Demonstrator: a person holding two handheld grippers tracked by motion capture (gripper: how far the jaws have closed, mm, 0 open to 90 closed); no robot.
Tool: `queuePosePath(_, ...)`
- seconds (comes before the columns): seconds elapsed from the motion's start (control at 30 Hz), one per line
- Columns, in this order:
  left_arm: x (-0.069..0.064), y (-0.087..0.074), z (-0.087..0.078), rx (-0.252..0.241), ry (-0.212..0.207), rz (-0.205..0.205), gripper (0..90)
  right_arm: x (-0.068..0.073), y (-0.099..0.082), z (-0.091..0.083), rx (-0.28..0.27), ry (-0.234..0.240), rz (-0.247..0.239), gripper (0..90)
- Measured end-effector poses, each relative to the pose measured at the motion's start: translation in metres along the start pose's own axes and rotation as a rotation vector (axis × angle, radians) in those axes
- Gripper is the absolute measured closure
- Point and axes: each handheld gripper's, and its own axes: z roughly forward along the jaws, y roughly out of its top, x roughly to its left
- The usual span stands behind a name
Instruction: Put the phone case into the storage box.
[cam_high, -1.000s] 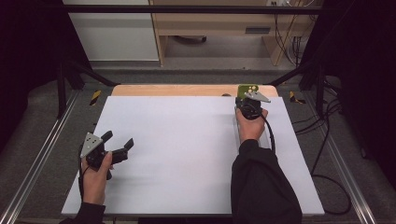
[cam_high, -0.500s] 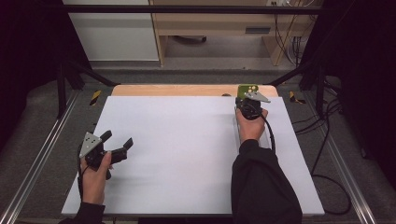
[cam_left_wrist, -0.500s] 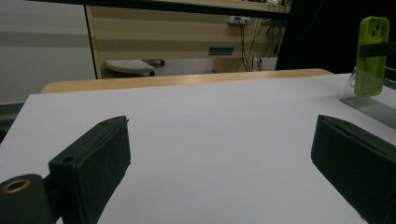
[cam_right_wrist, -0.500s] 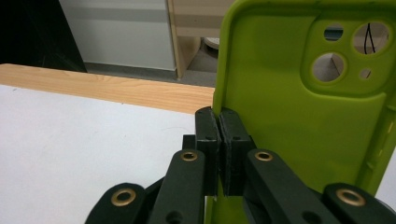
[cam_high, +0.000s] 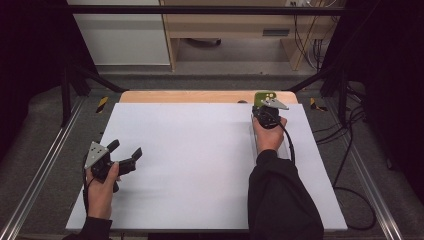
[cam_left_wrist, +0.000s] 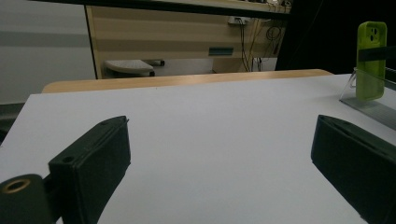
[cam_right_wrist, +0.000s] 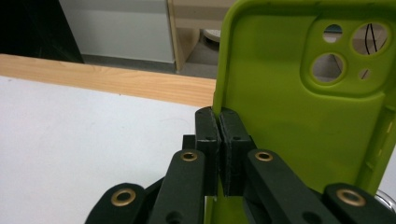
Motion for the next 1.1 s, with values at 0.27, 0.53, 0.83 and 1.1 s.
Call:
queuePosePath(0.27, -0.0004, 0.0002, 0.0003, -0.002, -0.003, -0.001, 4.2, 0.0001, -0.0004, -0.0001, 0.013, 0.002, 0.009, 87.8)
queuePosePath(0.53, -0.0005, 0.0002, 0.0006, 0.0, -0.006, -0.002, 4.2, 0.0002, -0.001, 0.0004, 0.028, 0.004, 0.012, 87.7)
queuePosePath(0.83, -0.0021, 0.0003, 0.0016, 0.001, -0.011, 0.0, 4.2, -0.0004, -0.0024, 0.0005, 0.041, 0.01, 0.012, 87.4)
queuePosePath(1.1, -0.0035, 0.0002, 0.0023, 0.001, -0.014, -0.003, 4.2, -0.0009, -0.0037, 0.0005, 0.054, 0.016, 0.014, 87.2)
